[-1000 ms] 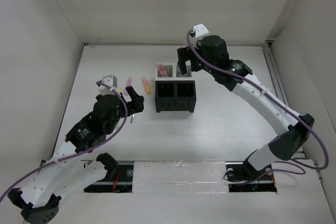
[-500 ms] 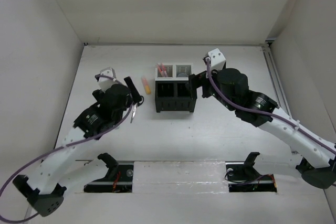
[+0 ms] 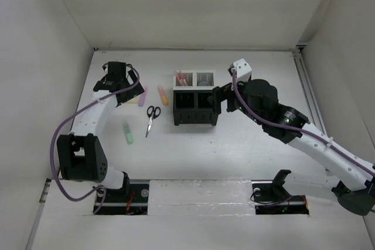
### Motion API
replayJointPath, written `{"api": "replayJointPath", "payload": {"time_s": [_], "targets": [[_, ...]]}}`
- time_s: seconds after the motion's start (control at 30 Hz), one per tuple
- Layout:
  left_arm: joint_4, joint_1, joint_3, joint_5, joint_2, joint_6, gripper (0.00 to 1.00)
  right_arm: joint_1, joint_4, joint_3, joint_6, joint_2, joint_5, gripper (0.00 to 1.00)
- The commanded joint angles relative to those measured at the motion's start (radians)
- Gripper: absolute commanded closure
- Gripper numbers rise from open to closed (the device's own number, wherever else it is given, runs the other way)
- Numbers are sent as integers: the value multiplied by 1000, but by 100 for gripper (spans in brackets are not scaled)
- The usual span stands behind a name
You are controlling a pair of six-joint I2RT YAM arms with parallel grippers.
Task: Sort the stationery into containers
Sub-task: Grab a piece of stationery with the left arm
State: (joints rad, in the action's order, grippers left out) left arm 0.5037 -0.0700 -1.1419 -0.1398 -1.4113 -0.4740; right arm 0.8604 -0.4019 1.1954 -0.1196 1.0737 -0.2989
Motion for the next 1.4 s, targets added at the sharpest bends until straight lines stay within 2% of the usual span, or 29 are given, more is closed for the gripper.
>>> {"api": "replayJointPath", "payload": {"time_s": [0.0, 0.17, 0.27, 0.37, 0.53, 0.67, 0.97, 1.13, 1.37], "targets": [[-21, 1, -56, 95, -32, 44, 3, -26, 71, -13, 11, 17, 105, 0], [-42, 1, -9, 114, -75, 69, 4, -61, 92, -43, 20, 17, 162, 0], [-51, 1, 13, 141, -110, 93, 8, -90, 115, -54, 29, 17, 211, 0], [-51, -34, 13, 141, -145, 94, 12, -100, 126, -54, 29, 26, 221, 0], [-42, -34, -2, 163, -232, 103, 21, -100, 135, -54, 29, 57, 244, 0], [-42, -34, -2, 163, -252, 112, 25, -100, 135, -54, 38, 66, 244, 0], [-33, -44, -12, 154, -322, 103, 26, -100, 135, -54, 47, 66, 253, 0], [-33, -44, -12, 145, -331, 103, 32, -100, 135, -54, 47, 57, 253, 0], [-24, -44, -12, 134, -368, 84, 32, -100, 135, -54, 47, 57, 262, 0]]}}
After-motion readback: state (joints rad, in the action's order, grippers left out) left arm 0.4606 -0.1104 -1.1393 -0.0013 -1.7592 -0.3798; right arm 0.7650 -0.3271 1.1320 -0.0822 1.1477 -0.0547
